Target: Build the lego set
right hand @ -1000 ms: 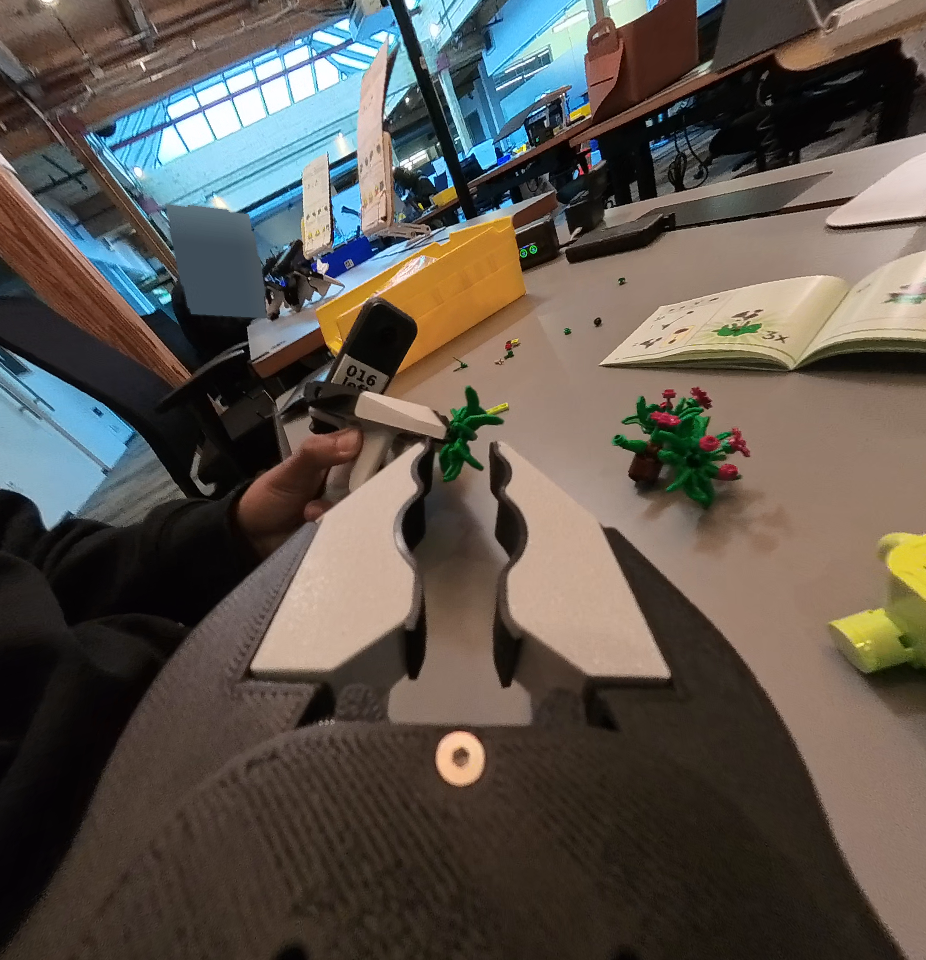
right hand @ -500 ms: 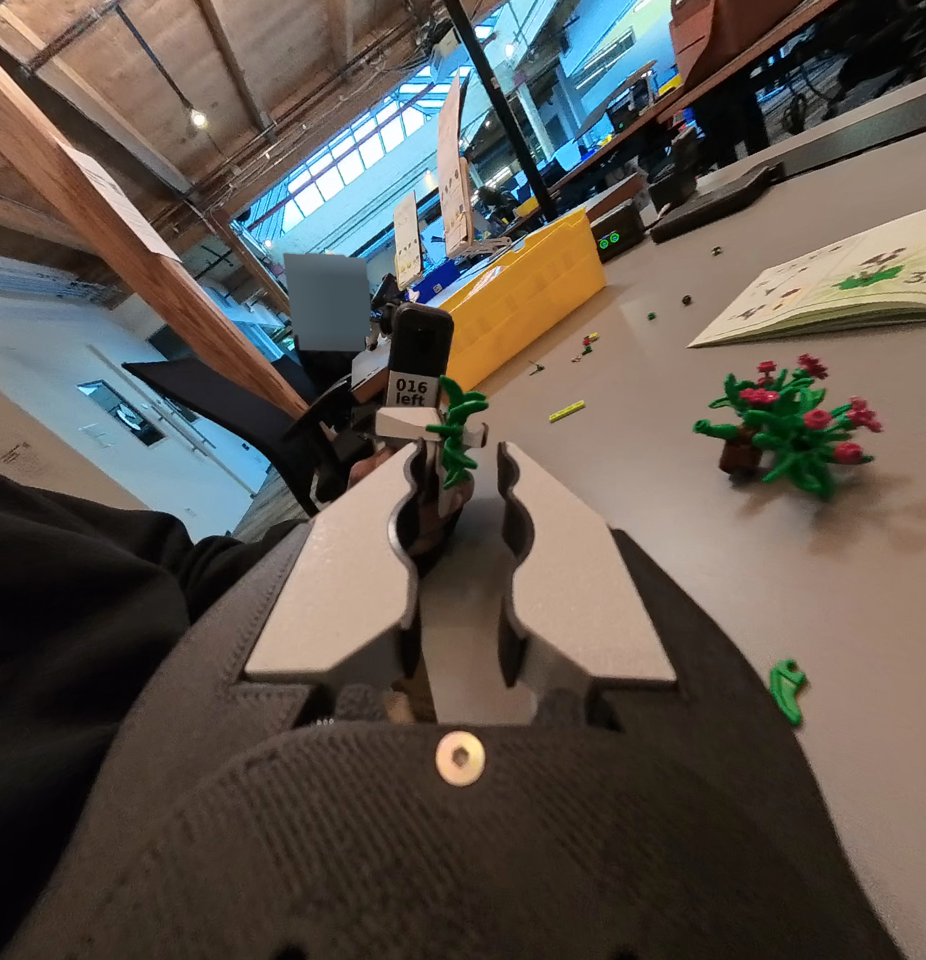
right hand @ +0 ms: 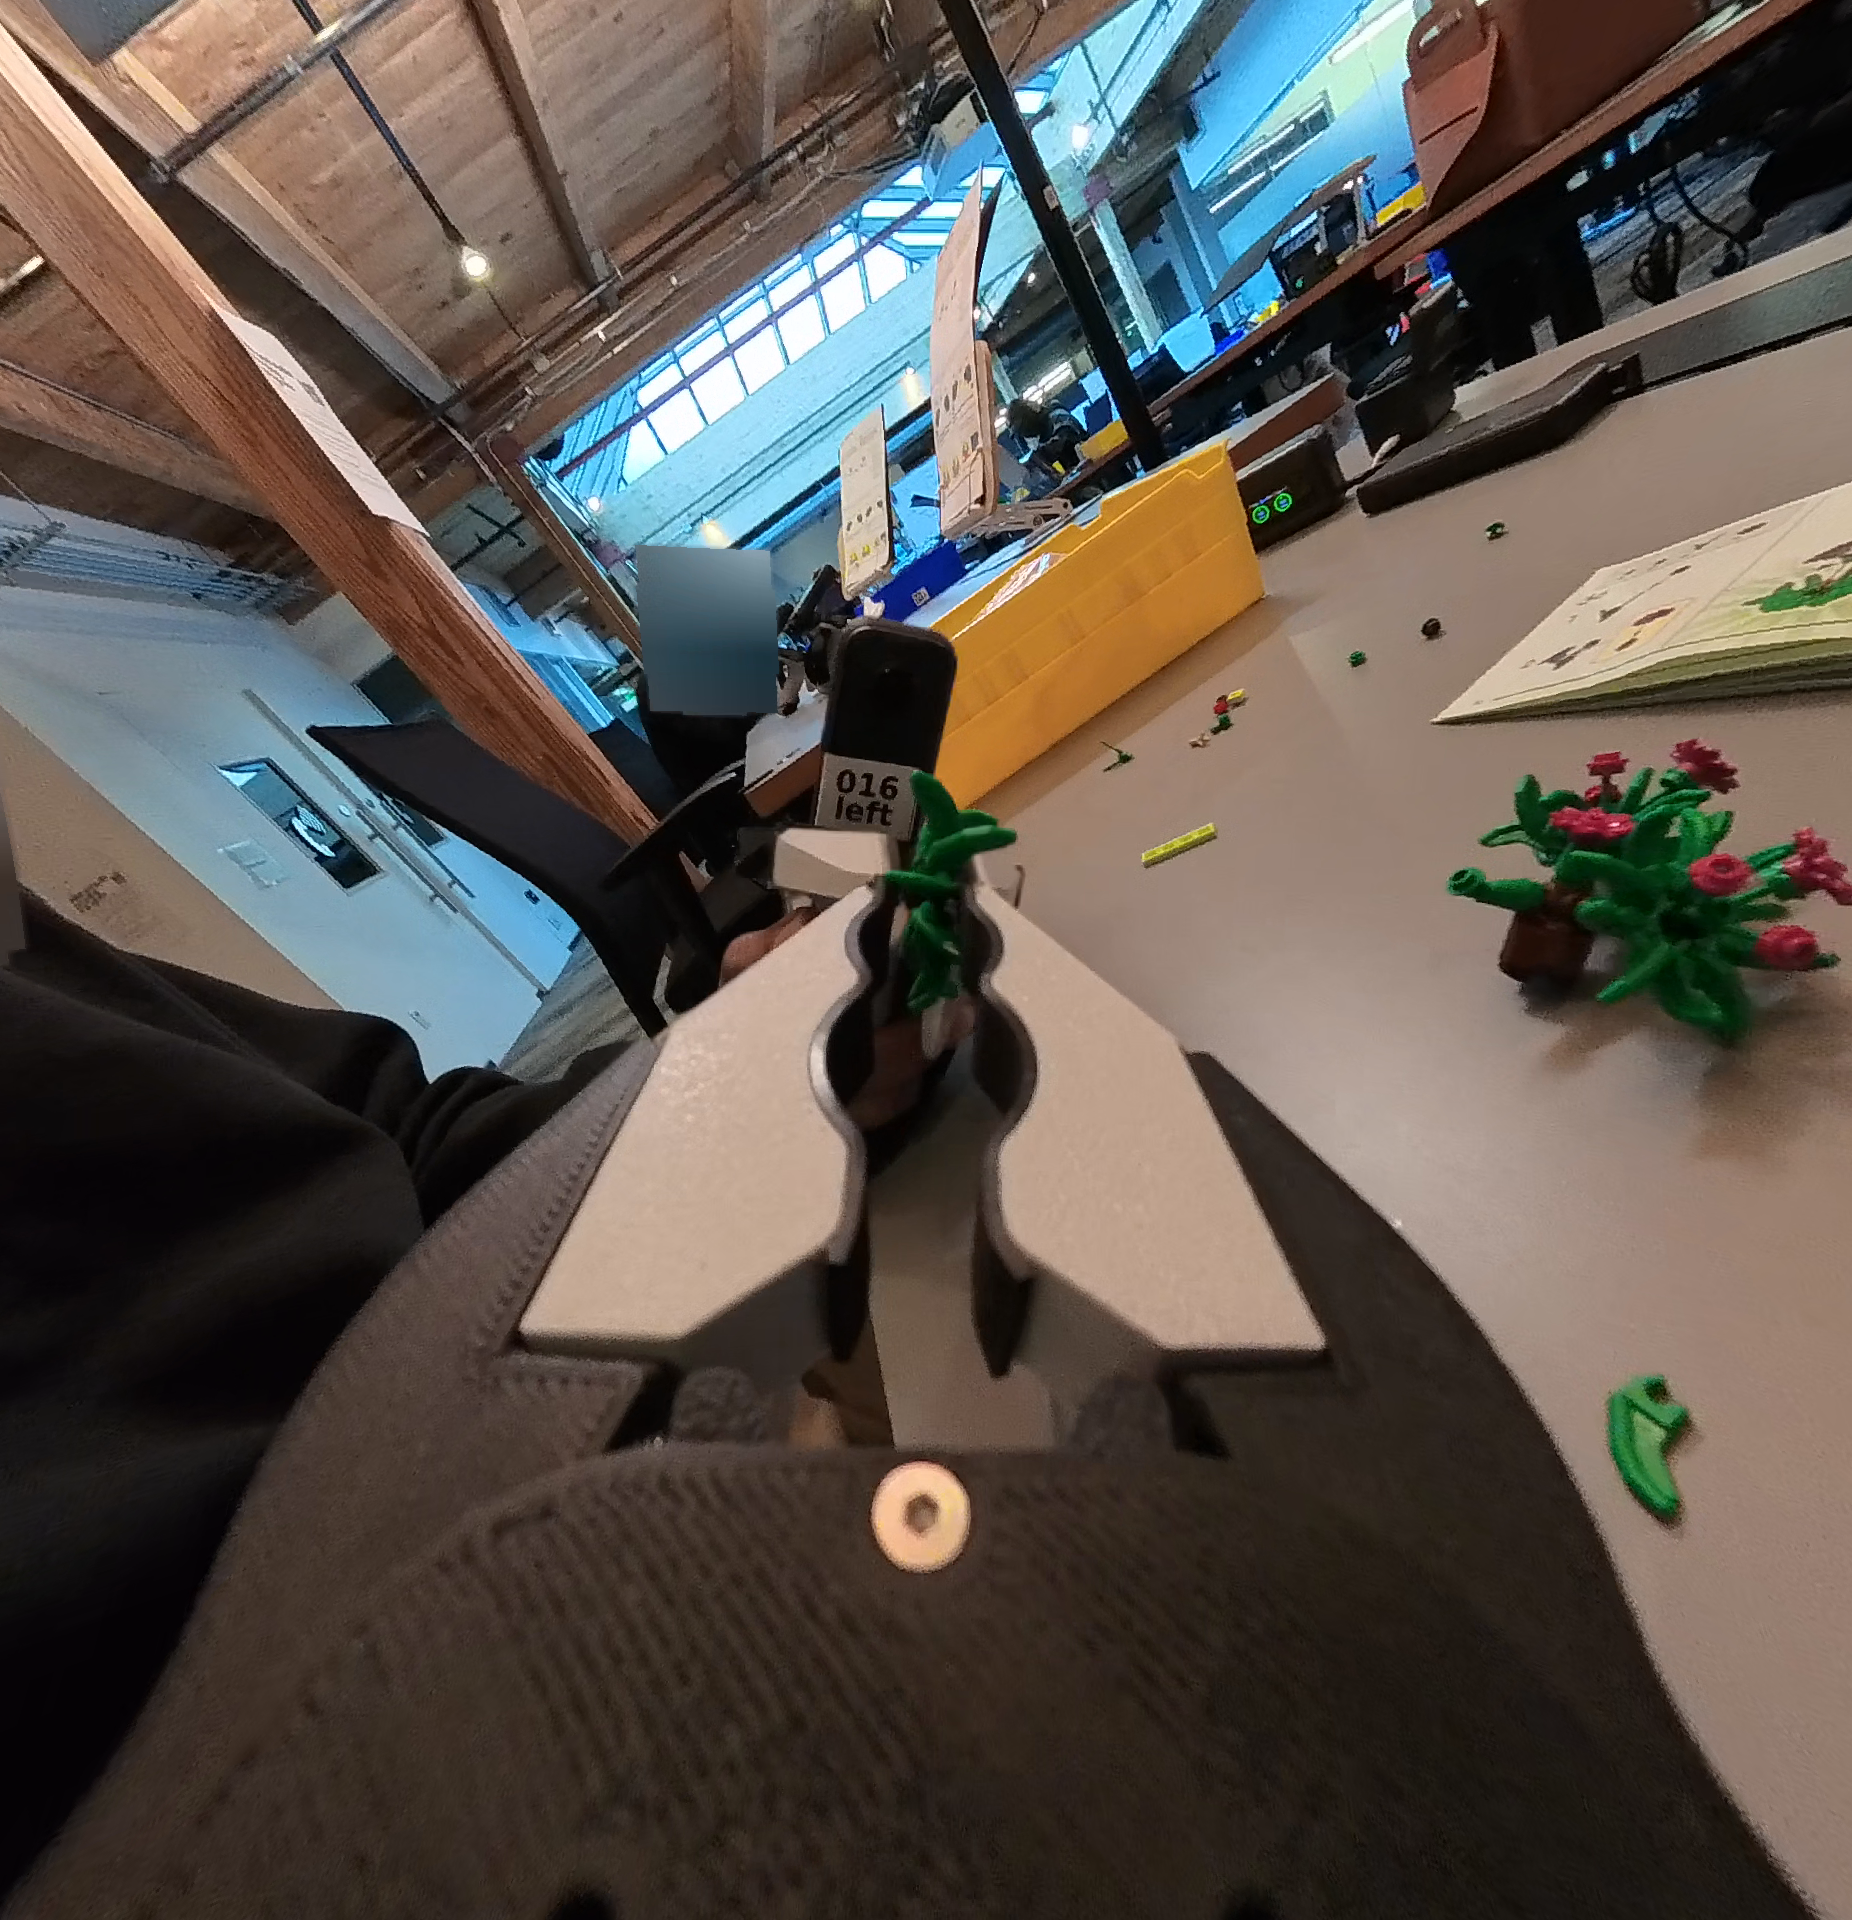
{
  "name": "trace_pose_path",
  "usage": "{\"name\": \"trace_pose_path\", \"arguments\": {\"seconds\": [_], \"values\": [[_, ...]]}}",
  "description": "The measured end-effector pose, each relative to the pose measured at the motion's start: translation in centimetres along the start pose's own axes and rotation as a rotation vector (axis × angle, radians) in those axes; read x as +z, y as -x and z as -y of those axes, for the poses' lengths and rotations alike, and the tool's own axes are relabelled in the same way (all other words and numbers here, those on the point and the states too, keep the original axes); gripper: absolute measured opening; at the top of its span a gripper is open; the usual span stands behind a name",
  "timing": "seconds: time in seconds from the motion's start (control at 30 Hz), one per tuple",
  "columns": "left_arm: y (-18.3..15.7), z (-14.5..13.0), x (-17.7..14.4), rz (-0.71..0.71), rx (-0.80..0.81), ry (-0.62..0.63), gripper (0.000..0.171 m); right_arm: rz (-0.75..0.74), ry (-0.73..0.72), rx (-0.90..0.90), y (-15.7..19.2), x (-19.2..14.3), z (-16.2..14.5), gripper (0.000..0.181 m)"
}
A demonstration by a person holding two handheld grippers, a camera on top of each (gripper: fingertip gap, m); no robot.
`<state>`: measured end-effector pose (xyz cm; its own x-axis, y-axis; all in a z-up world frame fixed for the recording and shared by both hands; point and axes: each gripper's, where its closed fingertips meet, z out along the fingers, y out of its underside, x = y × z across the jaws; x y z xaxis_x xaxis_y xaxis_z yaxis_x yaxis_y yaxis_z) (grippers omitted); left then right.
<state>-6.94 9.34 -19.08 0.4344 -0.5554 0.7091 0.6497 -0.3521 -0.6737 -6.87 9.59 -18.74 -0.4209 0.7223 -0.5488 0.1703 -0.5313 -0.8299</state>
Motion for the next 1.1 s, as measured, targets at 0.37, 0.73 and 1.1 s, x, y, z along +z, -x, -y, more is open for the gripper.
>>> {"name": "trace_pose_path", "arguments": {"seconds": [0.37, 0.73, 1.1], "values": [[-0.18, 0.17, -0.11, -0.012, 0.005, -0.012, 0.005, -0.011, 0.016, 0.008, -0.16, 0.07, -0.27, 0.006], [-0.30, 0.18, -0.16, -0.020, 0.003, -0.011, 0.005, 0.004, 0.026, 0.017, -0.02, 0.24, -0.44, 0.014], [-0.40, 0.13, -0.14, -0.032, -0.004, -0.008, 0.005, 0.018, 0.039, 0.038, 0.03, 0.45, -0.71, 0.012]]}}
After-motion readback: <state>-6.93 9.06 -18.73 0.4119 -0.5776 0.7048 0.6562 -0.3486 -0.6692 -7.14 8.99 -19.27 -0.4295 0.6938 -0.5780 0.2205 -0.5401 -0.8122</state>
